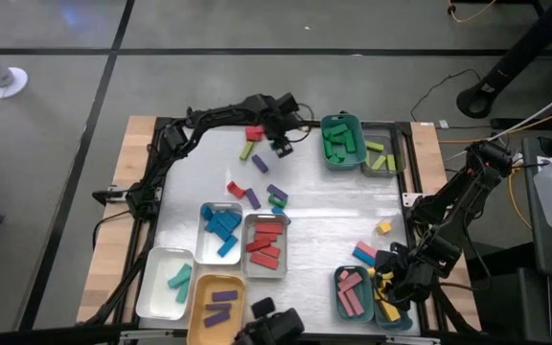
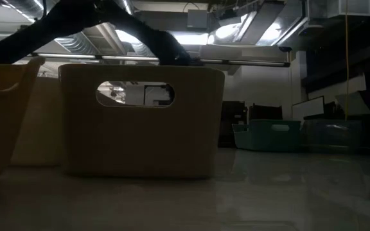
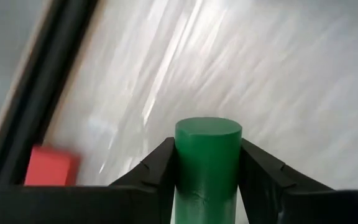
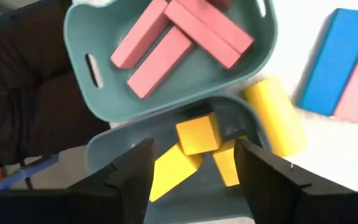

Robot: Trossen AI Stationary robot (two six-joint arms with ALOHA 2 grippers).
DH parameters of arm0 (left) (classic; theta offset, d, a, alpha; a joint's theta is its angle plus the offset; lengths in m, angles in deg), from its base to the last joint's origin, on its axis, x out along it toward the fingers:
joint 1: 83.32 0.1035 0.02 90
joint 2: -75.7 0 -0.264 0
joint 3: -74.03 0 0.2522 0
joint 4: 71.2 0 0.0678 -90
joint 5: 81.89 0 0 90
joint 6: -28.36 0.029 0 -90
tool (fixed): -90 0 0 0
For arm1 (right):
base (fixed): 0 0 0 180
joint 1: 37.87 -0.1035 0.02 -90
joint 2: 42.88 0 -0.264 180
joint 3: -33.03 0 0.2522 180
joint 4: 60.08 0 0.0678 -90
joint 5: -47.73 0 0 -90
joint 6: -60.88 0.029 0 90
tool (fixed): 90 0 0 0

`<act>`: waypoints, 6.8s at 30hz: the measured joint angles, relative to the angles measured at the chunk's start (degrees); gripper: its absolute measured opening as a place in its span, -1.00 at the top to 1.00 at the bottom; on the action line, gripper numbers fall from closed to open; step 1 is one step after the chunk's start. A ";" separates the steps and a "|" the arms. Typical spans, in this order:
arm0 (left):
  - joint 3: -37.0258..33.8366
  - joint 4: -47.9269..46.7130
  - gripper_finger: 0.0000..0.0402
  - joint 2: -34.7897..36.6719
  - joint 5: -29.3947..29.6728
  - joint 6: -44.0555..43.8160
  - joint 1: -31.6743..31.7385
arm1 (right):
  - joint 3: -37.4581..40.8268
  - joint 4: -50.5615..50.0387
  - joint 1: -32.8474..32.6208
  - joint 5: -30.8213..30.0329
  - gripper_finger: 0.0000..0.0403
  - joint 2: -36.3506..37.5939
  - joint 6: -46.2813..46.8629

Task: Sort blocks
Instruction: Put the green block into the top green bin, then put the light green block into the black bin

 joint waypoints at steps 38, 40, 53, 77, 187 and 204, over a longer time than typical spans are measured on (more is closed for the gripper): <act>7.31 17.16 -0.05 3.91 4.39 -9.21 -9.69 | 0.00 -8.37 0.00 -14.31 -0.08 0.02 -8.73; 7.33 5.74 -0.02 6.41 4.39 -7.13 -8.91 | 0.00 -9.33 0.00 -16.87 -0.08 0.02 -10.31; 1.88 -32.56 0.04 9.83 4.39 -10.45 -4.54 | 0.00 -15.72 4.50 -22.32 -0.08 0.02 -16.15; -19.96 -10.36 0.04 9.72 4.52 -26.41 6.26 | 0.00 -15.36 15.71 -18.75 -0.08 0.00 -31.23; -10.22 14.03 0.54 7.69 -38.45 -11.26 -10.12 | 0.02 -3.56 24.56 -46.47 -0.08 0.00 -64.34; -10.22 20.81 0.52 7.75 -44.44 -3.87 -20.09 | 0.02 18.95 31.50 -32.46 -0.08 0.00 -92.90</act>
